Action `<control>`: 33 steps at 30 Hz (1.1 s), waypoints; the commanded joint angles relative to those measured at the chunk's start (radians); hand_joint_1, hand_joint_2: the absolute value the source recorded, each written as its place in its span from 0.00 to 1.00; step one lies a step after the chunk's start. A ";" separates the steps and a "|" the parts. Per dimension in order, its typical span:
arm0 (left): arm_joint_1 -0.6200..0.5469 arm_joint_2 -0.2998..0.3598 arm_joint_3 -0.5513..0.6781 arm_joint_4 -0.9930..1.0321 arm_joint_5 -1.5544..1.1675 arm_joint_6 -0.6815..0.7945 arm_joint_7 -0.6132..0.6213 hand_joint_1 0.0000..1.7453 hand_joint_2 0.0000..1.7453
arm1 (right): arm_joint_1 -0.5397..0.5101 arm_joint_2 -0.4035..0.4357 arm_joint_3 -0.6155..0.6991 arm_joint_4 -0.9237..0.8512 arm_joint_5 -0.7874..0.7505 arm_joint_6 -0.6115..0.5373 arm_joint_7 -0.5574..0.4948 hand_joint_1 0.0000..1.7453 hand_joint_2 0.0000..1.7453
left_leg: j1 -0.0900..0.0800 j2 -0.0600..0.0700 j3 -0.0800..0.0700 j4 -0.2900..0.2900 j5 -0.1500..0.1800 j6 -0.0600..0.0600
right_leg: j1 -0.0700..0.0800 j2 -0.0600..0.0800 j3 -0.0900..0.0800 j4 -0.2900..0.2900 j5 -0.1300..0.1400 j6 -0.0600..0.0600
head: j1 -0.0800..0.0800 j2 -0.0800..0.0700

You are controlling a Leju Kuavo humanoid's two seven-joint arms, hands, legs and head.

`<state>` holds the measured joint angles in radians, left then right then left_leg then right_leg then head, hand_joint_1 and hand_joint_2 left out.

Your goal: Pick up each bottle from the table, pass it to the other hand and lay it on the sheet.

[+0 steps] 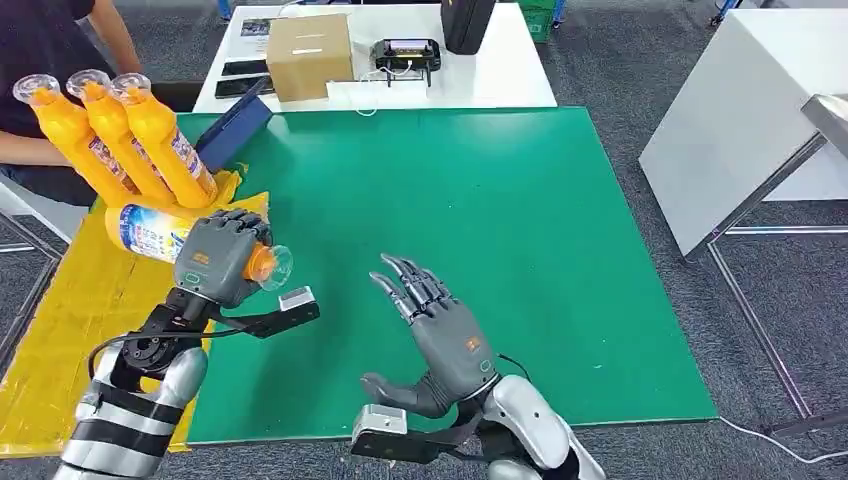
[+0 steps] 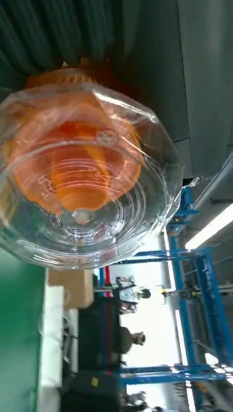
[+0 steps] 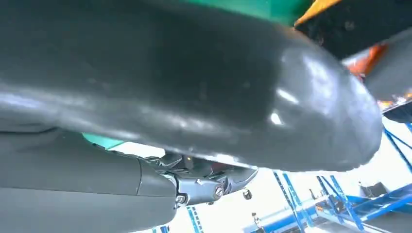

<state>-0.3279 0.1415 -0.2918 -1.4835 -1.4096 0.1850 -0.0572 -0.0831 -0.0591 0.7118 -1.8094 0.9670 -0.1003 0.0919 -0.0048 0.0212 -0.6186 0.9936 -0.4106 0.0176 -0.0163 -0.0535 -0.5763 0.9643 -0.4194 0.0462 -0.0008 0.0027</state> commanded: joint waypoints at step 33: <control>-0.388 0.085 -0.251 0.852 0.191 -0.348 -0.144 0.00 0.00 | -0.067 -0.040 -0.002 0.067 -0.044 0.005 -0.006 0.00 0.00 | 0.001 -0.001 0.004 0.000 0.000 -0.001 | 0.000 0.003 0.005 0.000 0.000 -0.001 | 0.000 0.000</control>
<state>-0.6749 0.2331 -0.5177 -0.7363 -1.2841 -0.1438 -0.1598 -0.1128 -0.0694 0.7057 -1.7922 0.9297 -0.0992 0.0912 -0.0045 0.0208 -0.6168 0.9935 -0.4098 0.0173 -0.0161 -0.0539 -0.5739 0.9649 -0.4191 0.0462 -0.0008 0.0031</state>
